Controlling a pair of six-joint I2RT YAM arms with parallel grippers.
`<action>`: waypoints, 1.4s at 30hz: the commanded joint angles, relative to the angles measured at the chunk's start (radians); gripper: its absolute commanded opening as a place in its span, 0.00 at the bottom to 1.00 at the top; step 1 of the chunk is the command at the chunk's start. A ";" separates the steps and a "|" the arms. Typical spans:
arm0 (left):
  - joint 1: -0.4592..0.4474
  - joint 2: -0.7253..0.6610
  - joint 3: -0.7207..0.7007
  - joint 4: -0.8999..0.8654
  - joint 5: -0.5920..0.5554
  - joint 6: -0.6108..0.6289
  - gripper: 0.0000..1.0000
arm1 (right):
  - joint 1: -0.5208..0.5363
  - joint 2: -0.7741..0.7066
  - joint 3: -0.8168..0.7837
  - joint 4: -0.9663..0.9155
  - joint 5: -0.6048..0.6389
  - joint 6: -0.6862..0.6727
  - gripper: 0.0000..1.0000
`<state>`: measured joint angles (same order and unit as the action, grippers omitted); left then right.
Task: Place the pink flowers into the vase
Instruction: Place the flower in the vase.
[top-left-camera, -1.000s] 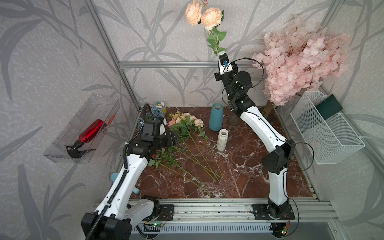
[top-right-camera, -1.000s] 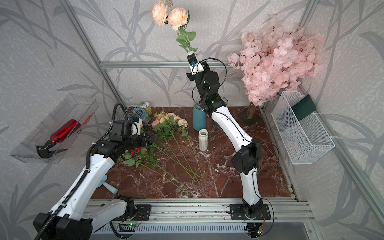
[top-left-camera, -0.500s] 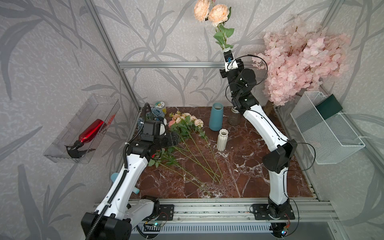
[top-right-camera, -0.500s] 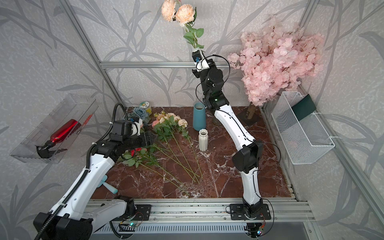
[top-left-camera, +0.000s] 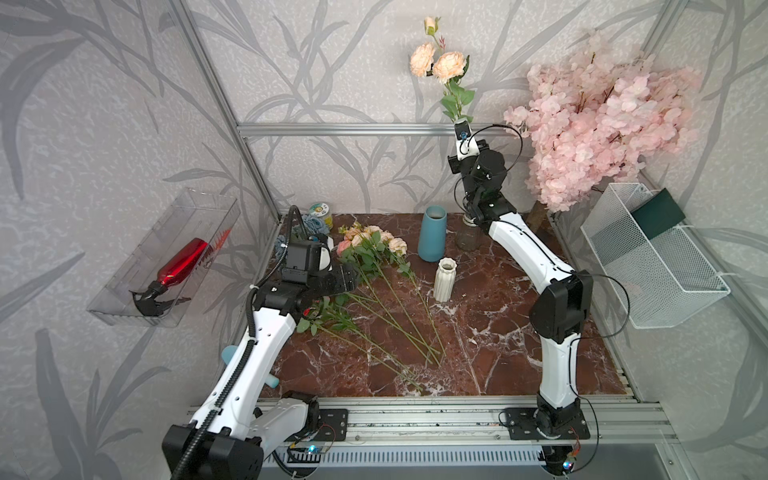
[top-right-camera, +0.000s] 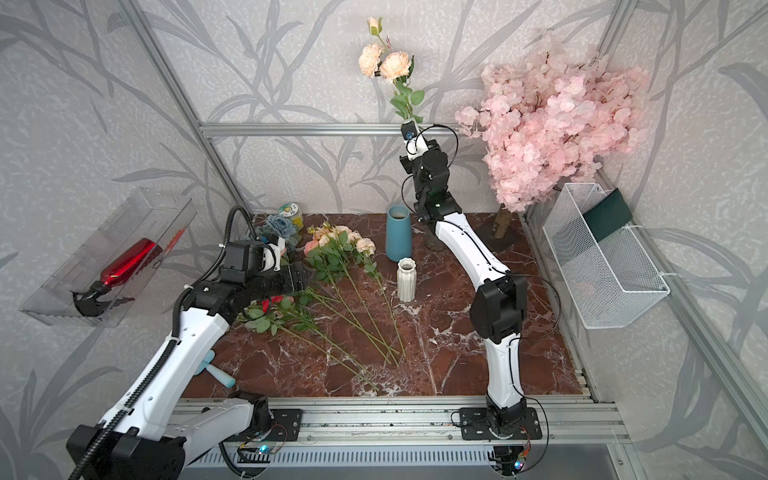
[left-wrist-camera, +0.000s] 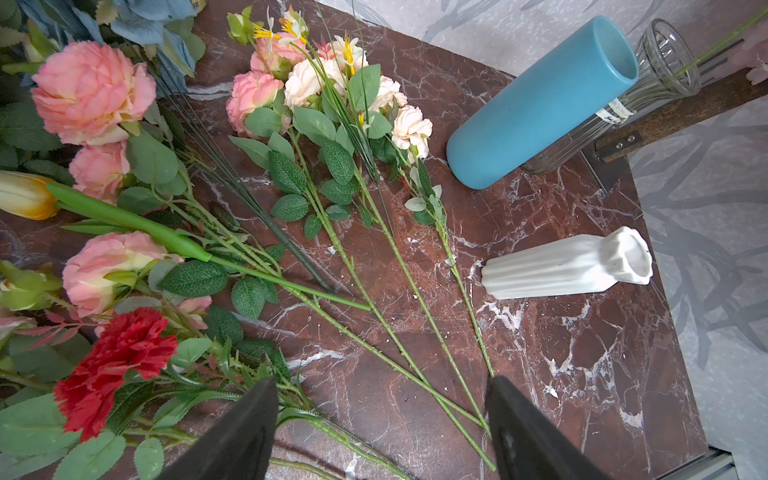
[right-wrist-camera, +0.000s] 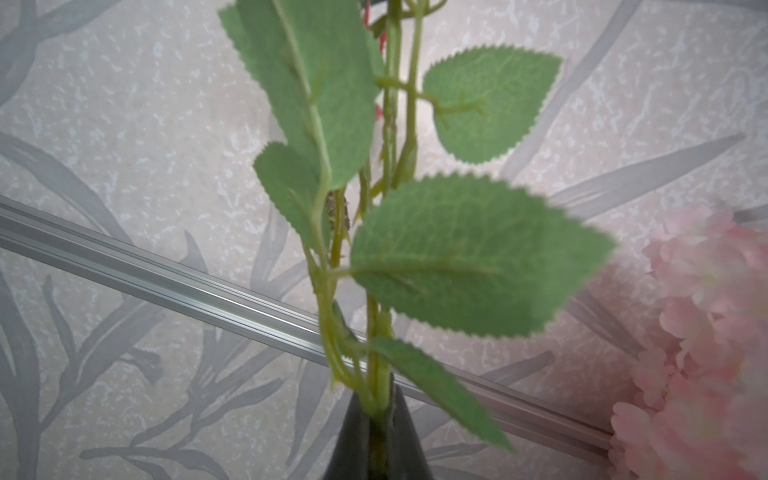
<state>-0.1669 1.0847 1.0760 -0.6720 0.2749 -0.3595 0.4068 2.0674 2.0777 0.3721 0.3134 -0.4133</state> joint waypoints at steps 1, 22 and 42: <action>0.008 0.003 0.000 0.006 0.003 0.000 0.80 | -0.018 -0.011 0.011 0.067 -0.006 0.081 0.00; 0.009 -0.001 -0.001 0.004 -0.002 -0.001 0.80 | -0.047 0.088 -0.046 0.031 0.038 0.120 0.00; 0.010 -0.009 -0.001 0.004 -0.006 -0.001 0.80 | -0.049 0.073 -0.224 0.072 0.071 0.140 0.01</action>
<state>-0.1623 1.0855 1.0760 -0.6720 0.2741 -0.3595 0.3611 2.1483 1.8797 0.4099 0.3588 -0.2882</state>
